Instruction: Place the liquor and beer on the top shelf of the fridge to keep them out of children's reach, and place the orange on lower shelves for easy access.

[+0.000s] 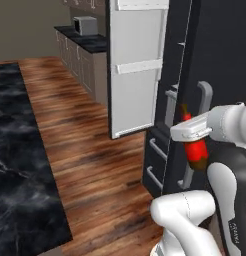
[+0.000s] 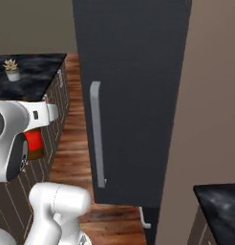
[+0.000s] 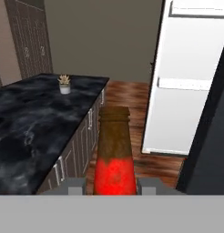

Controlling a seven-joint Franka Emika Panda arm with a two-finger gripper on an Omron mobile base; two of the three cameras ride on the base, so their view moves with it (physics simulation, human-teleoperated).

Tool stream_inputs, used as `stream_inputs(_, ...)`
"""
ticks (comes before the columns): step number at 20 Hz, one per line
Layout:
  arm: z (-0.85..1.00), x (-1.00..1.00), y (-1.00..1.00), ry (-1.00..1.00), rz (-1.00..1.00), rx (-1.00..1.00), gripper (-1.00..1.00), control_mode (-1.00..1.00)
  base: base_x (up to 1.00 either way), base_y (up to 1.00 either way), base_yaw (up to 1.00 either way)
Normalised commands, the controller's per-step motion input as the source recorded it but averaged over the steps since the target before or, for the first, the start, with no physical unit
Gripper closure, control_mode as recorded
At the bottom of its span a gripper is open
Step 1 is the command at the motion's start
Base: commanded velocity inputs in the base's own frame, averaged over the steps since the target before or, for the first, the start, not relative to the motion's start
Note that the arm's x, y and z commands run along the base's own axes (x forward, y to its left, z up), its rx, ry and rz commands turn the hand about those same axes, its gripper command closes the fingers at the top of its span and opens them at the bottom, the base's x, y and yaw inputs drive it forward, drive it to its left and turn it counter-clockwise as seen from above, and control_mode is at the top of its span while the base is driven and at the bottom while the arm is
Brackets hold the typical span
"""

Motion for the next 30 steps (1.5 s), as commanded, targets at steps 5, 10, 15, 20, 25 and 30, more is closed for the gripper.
stream_inputs(5, 0.0, 0.0, 0.0, 0.0, 0.0, 0.0, 1.0, 1.0, 0.69, 0.5, 0.32)
stream_inputs(10, 0.0, 0.0, 0.0, 0.0, 0.0, 0.0, 1.0, 1.0, 0.63, 0.54, 0.28)
stream_inputs(15, 0.0, 0.0, 0.0, 0.0, 0.0, 0.0, 1.0, 1.0, 0.5, 0.52, 0.18)
stream_inputs(20, 0.0, 0.0, 0.0, 0.0, 0.0, 0.0, 1.0, 1.0, 0.42, 0.0, -0.03)
stream_inputs(25, 0.0, 0.0, 0.0, 0.0, 0.0, 0.0, 1.0, 1.0, 0.39, 0.0, -0.2)
stream_inputs(30, 0.0, 0.0, 0.0, 0.0, 0.0, 0.0, 1.0, 1.0, 0.51, 0.0, -0.24)
